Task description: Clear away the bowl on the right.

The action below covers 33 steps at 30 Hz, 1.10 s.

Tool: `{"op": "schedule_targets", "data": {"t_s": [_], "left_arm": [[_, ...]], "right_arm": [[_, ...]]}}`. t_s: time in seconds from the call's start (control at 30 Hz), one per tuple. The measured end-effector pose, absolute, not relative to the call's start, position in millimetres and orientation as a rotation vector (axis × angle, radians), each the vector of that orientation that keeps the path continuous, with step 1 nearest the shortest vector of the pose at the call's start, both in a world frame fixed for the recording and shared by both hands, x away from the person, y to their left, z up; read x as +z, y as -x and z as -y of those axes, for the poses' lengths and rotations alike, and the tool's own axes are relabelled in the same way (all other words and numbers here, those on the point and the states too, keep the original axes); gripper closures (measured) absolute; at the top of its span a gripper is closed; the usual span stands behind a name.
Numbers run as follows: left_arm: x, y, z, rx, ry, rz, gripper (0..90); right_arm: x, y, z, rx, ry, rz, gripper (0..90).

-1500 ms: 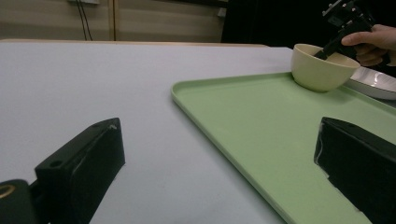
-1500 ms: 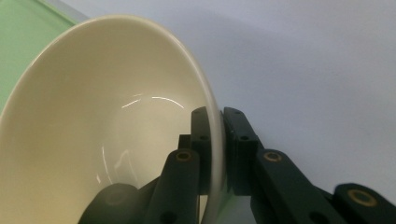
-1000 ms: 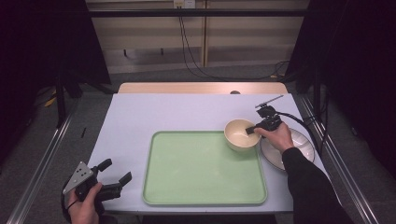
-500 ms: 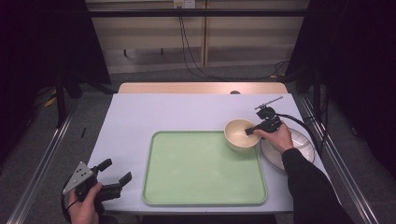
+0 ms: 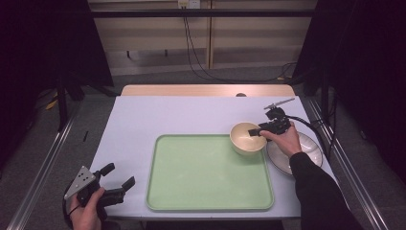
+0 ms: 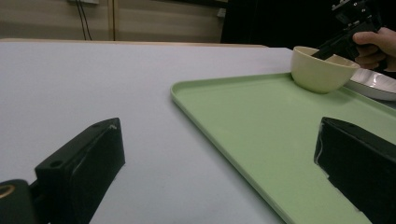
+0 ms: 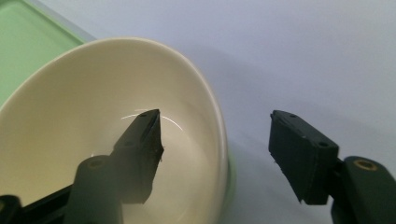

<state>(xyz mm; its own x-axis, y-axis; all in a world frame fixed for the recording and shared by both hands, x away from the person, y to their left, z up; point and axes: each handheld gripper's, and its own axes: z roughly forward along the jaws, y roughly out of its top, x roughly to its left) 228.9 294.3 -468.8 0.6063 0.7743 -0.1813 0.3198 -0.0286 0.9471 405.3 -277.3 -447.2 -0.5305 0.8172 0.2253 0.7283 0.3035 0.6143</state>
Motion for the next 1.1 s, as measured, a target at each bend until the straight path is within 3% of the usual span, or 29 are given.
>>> {"op": "schedule_targets", "data": {"t_s": [0.17, 0.23, 0.27, 0.37, 1.1], "left_arm": [[-468.9, -228.7, -293.7, 0.461, -1.607, -0.935, 1.8], [-468.9, -228.8, -293.7, 0.461, -1.606, -0.937, 1.8], [-468.9, -228.8, -293.8, 0.460, -1.606, -0.937, 1.8], [-468.8, -228.8, -293.8, 0.461, -1.604, -0.936, 1.8], [-468.5, -228.8, -293.8, 0.465, -1.604, -0.936, 1.8]], "right_arm": [[-446.4, -405.9, 277.8, 1.066, -1.463, -2.412, 20.7], [-446.5, -406.3, 278.0, 1.098, -1.447, -2.398, 5.6], [-446.3, -405.8, 277.4, 1.106, -1.435, -2.415, 2.9], [-444.9, -404.8, 277.9, 1.135, -1.415, -2.397, 6.8], [-428.3, -388.5, 288.6, 1.211, -1.419, -2.191, 3.3]]}}
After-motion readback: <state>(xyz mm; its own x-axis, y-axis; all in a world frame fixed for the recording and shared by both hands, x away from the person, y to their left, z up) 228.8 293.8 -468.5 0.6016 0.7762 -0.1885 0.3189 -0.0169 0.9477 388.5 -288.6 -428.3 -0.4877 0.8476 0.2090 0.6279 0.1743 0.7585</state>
